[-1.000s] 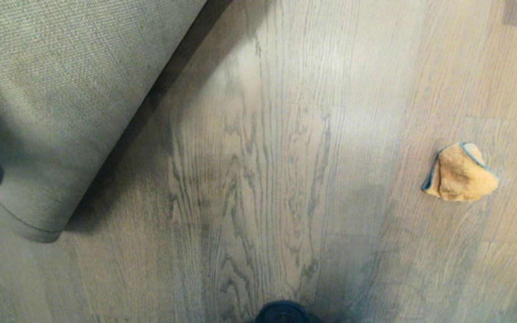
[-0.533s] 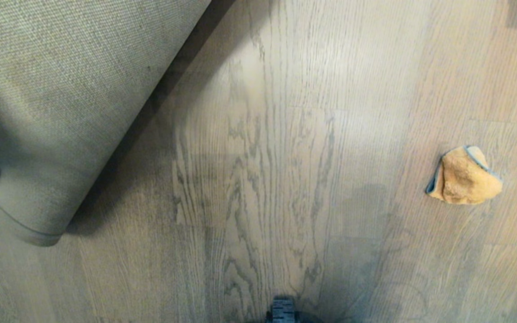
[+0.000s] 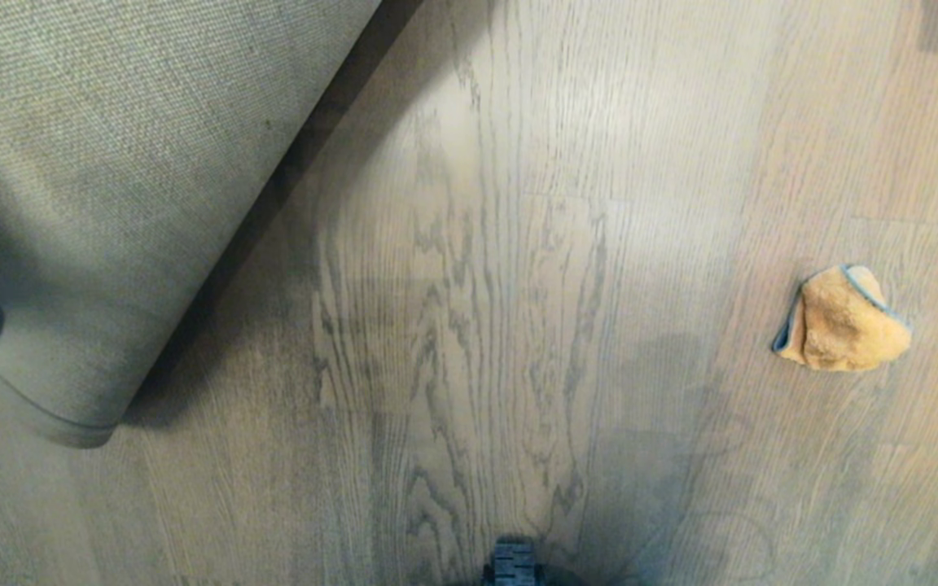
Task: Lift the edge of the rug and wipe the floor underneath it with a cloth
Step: Pick up the rag
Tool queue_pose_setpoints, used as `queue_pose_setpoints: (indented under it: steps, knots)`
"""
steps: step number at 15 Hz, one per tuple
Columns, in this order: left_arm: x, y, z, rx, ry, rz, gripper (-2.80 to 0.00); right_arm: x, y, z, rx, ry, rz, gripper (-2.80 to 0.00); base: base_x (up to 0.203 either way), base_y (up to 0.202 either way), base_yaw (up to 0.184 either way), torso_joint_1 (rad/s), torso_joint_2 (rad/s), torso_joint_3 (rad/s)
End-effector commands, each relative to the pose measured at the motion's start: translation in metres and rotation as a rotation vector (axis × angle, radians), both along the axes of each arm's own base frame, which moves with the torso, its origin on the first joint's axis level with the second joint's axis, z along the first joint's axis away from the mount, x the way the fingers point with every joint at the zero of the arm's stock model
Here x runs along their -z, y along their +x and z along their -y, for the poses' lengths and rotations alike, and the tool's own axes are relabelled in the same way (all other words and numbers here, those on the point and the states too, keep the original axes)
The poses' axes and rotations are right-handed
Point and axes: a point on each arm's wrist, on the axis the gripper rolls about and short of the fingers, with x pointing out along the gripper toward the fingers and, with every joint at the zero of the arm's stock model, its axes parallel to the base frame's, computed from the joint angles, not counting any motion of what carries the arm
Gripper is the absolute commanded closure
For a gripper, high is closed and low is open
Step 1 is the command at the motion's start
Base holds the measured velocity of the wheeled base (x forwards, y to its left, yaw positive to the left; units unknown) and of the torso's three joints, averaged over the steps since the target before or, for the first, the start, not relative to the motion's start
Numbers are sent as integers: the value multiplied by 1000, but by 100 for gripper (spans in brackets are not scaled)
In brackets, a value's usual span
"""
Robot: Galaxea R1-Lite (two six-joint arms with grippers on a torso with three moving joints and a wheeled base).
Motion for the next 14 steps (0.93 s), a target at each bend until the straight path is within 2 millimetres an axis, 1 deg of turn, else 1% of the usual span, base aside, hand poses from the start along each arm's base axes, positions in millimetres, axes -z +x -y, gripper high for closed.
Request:
queue_pose_setpoints:
  steps: [1, 3, 8, 14]
  knots:
    - [2, 4, 1, -20, -1, -17, 0, 0, 0, 0, 0, 0, 1, 0, 0, 0, 0, 0, 0, 0]
    - [5, 6, 1, -35, -2, -32, 0, 0, 0, 0, 0, 0, 1, 0, 0, 0, 0, 0, 0, 0]
    - [22, 10, 2, -41, 12, -94, 0, 0, 0, 0, 0, 0, 1, 0, 0, 0, 0, 0, 0, 0]
    - [27, 25, 5, -66, 17, -141, 0, 0, 0, 0, 0, 0, 1, 0, 0, 0, 0, 0, 0, 0]
